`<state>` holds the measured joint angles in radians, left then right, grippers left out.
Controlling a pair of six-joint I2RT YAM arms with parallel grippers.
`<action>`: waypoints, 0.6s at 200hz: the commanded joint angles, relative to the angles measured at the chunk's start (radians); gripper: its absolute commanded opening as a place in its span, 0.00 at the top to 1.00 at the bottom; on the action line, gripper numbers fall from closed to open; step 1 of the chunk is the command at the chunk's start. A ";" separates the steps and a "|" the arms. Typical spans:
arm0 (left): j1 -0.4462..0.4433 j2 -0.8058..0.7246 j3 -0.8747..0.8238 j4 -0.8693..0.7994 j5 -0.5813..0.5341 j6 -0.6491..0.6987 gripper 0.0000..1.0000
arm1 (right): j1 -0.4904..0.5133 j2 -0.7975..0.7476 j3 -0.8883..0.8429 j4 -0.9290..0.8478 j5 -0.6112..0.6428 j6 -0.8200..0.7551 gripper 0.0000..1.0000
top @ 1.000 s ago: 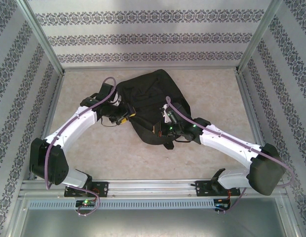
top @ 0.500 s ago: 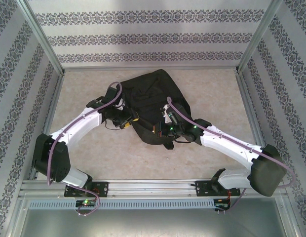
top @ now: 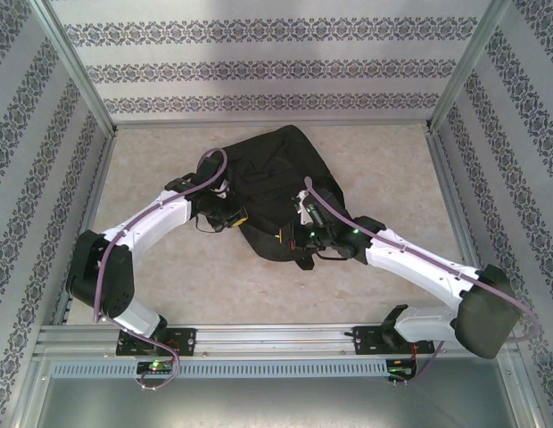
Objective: Pack the student bag
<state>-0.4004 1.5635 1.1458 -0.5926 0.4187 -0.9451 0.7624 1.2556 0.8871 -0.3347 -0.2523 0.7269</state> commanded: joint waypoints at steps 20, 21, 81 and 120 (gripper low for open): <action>0.000 0.000 0.026 -0.015 -0.089 0.023 1.00 | 0.011 -0.072 -0.022 -0.088 -0.011 -0.063 1.00; 0.000 0.000 0.026 -0.015 -0.089 0.023 1.00 | 0.010 -0.073 -0.023 -0.090 -0.011 -0.065 1.00; 0.018 -0.002 0.041 -0.041 -0.098 0.044 1.00 | 0.007 -0.148 -0.033 -0.244 0.041 -0.150 1.00; 0.023 -0.014 0.039 -0.054 -0.106 0.055 1.00 | -0.044 -0.222 -0.074 -0.279 0.106 -0.132 1.00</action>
<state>-0.3996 1.5635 1.1622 -0.6140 0.4088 -0.9203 0.7528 1.0988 0.8383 -0.5278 -0.2043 0.6037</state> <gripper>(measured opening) 0.048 0.058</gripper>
